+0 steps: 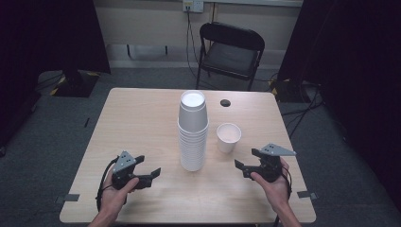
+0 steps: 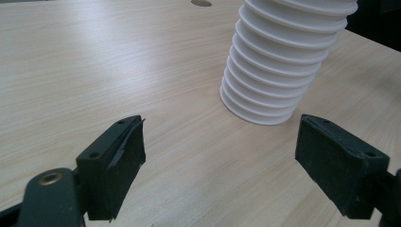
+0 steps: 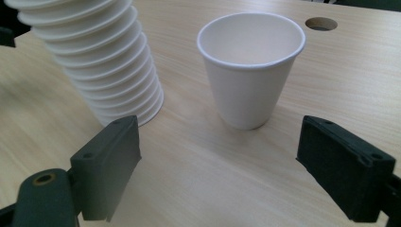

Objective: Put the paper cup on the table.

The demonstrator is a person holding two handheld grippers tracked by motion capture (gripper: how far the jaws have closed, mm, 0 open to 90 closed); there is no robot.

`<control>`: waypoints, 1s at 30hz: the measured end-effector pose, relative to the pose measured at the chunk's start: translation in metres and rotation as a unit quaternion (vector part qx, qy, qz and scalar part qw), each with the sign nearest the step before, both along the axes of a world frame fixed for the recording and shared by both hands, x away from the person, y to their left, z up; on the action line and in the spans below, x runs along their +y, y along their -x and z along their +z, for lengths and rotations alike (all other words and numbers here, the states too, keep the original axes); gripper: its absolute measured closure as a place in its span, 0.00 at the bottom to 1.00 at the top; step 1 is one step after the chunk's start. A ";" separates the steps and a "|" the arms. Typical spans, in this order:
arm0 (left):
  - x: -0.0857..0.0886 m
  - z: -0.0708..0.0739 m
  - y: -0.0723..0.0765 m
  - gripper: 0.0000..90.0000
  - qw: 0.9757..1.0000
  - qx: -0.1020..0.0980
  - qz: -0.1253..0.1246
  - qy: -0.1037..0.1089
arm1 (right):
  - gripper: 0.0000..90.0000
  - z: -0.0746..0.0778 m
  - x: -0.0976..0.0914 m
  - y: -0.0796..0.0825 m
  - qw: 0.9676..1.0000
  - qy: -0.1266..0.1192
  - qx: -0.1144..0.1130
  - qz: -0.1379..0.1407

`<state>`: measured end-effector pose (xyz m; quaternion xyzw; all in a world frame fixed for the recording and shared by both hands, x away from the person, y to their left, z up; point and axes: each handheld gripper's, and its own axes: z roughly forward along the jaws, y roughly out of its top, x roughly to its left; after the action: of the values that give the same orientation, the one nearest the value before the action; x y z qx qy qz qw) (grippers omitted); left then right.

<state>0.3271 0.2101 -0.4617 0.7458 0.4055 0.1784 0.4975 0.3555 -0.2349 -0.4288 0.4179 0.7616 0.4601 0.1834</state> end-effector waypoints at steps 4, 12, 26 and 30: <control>0.000 0.000 0.001 0.18 1.000 -0.005 0.002 -0.002 | 0.15 0.003 -0.002 0.014 1.000 -0.003 -0.005 0.001; -0.002 -0.002 0.002 0.18 1.000 -0.002 0.001 -0.005 | 0.15 -0.005 -0.013 0.035 1.000 -0.002 0.000 -0.006; 0.003 0.002 0.003 0.18 1.000 0.003 -0.003 -0.005 | 0.15 -0.028 -0.036 0.049 0.998 -0.011 0.026 -0.050; 0.011 0.005 0.000 0.18 1.000 -0.005 0.016 0.001 | 0.16 -0.032 -0.043 0.043 0.996 -0.008 0.039 -0.081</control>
<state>0.3270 0.2214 -0.4568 0.7377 0.4148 0.1897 0.4978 0.3125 -0.2777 -0.4605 0.4975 0.7281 0.4329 0.1870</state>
